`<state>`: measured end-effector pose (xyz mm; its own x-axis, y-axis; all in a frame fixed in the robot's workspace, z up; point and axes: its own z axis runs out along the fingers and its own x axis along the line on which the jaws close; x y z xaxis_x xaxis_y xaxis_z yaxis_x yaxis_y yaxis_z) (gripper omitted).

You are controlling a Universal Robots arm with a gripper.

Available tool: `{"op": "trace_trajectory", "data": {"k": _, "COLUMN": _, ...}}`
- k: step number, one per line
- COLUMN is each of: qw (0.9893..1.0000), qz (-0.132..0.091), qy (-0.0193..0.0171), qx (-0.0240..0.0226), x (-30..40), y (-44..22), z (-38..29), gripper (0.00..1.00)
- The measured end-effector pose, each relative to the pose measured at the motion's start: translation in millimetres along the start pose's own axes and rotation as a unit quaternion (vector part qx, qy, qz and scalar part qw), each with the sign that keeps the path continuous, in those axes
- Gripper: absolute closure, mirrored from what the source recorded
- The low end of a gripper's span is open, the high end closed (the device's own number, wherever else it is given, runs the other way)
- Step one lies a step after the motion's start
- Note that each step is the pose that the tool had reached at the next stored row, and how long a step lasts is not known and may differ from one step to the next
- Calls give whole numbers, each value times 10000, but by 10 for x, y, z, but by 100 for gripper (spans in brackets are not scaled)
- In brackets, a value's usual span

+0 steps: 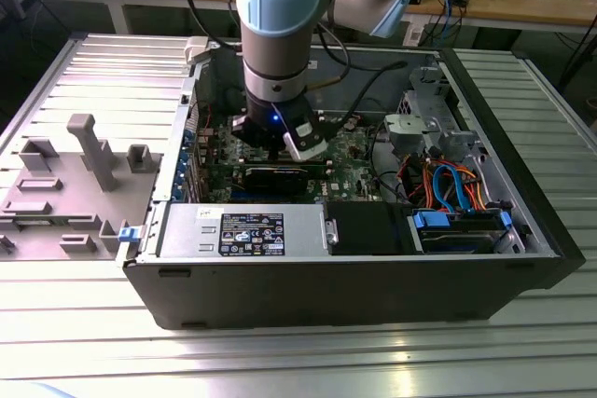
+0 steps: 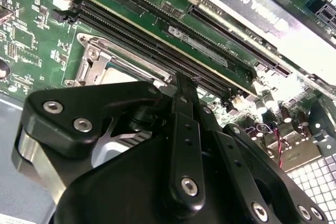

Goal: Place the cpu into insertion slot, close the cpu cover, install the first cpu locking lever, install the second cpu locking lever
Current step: 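Install the second cpu locking lever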

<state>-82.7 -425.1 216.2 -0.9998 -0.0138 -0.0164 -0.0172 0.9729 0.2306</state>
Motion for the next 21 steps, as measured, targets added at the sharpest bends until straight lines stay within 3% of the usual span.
{"op": "trace_trajectory", "data": {"k": 6, "qw": 10000, "qz": 1, "qy": -1, "qx": -31, "x": 9, "y": -35, "z": 0, "gripper": 89}}
{"op": "trace_trajectory", "data": {"k": 10, "qw": 10000, "qz": 1, "qy": -1, "qx": -71, "x": 57, "y": -43, "z": 34, "gripper": 89}}
{"op": "trace_trajectory", "data": {"k": 14, "qw": 9999, "qz": 1, "qy": -3, "qx": -140, "x": 72, "y": -42, "z": 51, "gripper": 89}}
{"op": "trace_trajectory", "data": {"k": 21, "qw": 9998, "qz": 4, "qy": -4, "qx": -213, "x": 111, "y": -43, "z": 100, "gripper": 89}}
